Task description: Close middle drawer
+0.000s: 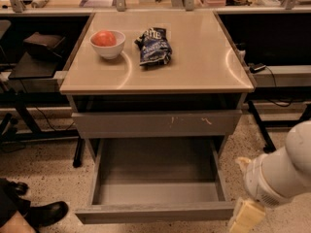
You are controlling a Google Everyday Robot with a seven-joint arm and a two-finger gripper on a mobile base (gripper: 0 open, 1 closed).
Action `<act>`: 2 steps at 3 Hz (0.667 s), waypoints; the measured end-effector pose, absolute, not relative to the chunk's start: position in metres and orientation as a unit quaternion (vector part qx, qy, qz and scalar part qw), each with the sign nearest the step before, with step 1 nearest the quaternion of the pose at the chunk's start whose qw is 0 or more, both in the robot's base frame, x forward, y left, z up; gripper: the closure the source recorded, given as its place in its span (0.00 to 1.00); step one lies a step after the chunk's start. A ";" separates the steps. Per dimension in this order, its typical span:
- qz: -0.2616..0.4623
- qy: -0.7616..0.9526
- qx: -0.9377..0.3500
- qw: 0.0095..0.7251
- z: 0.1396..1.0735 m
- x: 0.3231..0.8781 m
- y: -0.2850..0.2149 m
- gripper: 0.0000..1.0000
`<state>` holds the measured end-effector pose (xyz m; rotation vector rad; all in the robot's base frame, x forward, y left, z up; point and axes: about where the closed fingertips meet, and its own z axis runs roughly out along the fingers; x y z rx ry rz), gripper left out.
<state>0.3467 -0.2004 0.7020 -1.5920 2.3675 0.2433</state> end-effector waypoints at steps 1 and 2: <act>0.112 0.834 -0.531 0.101 0.649 0.311 -0.207 0.00; 0.112 0.834 -0.531 0.101 0.649 0.311 -0.207 0.00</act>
Offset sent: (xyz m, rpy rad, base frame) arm -0.0288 -0.0057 -0.0446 0.0065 0.0802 -0.0329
